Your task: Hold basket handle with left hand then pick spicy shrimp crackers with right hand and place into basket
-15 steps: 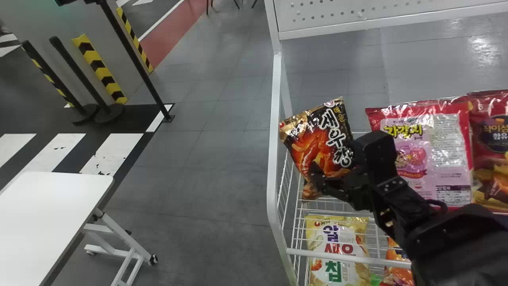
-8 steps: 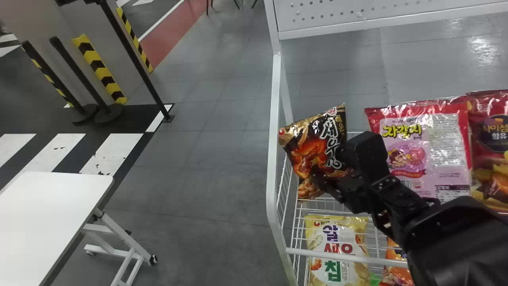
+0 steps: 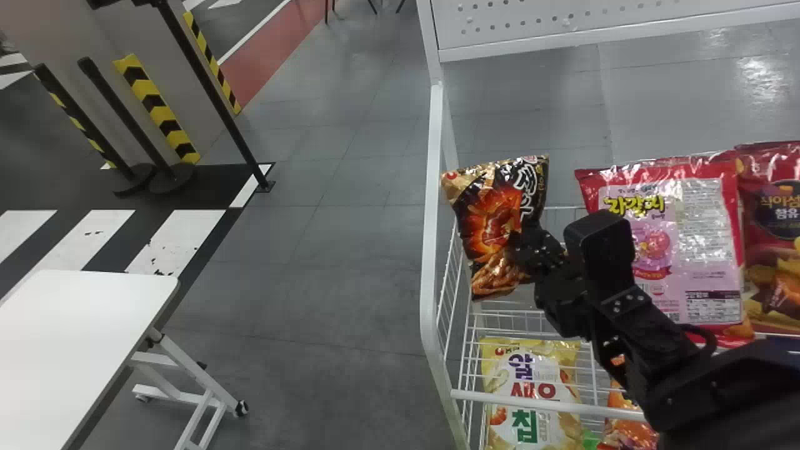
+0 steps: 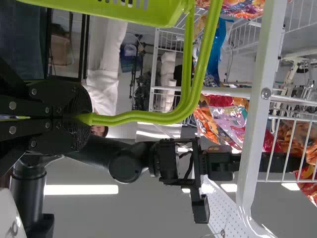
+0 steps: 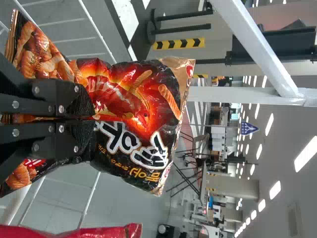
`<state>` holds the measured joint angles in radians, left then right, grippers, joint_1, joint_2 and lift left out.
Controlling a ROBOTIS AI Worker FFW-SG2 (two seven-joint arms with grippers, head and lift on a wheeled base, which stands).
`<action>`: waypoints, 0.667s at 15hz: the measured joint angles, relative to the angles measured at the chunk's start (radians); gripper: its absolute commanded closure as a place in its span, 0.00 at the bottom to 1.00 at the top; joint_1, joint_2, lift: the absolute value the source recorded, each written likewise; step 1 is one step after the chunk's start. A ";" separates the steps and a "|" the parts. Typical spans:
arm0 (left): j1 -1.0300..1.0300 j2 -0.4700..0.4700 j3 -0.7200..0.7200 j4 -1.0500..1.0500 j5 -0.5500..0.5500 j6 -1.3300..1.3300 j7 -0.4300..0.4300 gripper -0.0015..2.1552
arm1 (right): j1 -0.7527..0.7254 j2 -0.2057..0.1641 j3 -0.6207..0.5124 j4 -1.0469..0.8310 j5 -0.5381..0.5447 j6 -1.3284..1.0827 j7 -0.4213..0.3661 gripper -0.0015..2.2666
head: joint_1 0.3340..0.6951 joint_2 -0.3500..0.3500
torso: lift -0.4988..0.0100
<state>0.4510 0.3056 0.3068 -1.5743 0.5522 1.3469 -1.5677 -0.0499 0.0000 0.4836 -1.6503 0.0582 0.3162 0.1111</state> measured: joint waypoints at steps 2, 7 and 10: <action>0.000 0.001 0.000 0.000 0.000 0.001 0.000 1.00 | 0.055 0.000 -0.006 -0.067 0.033 0.013 -0.001 0.99 | 1.00 1.00 | 0.96; 0.000 0.001 0.000 0.000 0.000 -0.001 0.000 1.00 | 0.193 0.000 -0.005 -0.267 0.095 0.078 -0.034 0.99 | 1.00 1.00 | 0.96; 0.000 0.000 0.000 0.000 0.000 -0.001 0.000 1.00 | 0.264 0.000 0.017 -0.392 0.147 0.164 -0.081 0.99 | 1.00 1.00 | 0.96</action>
<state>0.4510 0.3053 0.3065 -1.5739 0.5522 1.3462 -1.5677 0.2136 0.0000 0.5002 -2.0421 0.2047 0.4799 0.0302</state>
